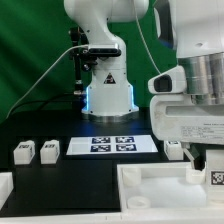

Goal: Assemble one leg

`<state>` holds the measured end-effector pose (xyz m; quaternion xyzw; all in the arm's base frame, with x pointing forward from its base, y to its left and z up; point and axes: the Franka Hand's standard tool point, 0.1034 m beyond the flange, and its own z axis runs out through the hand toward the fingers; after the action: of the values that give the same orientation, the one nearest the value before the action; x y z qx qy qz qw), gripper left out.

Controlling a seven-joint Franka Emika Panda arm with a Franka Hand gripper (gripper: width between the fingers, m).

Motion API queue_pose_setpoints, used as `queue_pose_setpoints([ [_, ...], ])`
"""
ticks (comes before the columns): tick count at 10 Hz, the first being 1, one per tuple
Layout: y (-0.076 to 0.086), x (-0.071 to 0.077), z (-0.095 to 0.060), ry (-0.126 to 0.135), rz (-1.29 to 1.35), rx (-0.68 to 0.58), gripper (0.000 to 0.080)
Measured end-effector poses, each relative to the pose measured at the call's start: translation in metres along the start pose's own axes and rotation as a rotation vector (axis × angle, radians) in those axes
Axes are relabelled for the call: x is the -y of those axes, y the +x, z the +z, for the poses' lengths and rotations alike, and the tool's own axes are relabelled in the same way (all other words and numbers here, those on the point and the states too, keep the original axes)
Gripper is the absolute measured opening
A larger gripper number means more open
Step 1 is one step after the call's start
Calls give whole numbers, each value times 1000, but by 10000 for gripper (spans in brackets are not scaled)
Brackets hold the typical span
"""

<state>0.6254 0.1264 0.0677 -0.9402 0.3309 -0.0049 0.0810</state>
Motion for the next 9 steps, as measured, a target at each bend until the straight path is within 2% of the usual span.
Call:
queue_pose_setpoints([
  [1, 0, 0, 0, -1, -71, 0, 649],
  [2, 4, -3, 0, -27, -291, -3, 649],
  [3, 10, -4, -2, -40, -471, -12, 649],
  [5, 9, -4, -2, -37, -458, -11, 649],
  [6, 9, -4, -2, -35, -407, -11, 521],
  [7, 8, -3, -2, -34, -330, -12, 521],
  [8, 8, -3, -1, -33, -259, -12, 377],
  [9, 8, -3, -1, -28, -137, -12, 294],
])
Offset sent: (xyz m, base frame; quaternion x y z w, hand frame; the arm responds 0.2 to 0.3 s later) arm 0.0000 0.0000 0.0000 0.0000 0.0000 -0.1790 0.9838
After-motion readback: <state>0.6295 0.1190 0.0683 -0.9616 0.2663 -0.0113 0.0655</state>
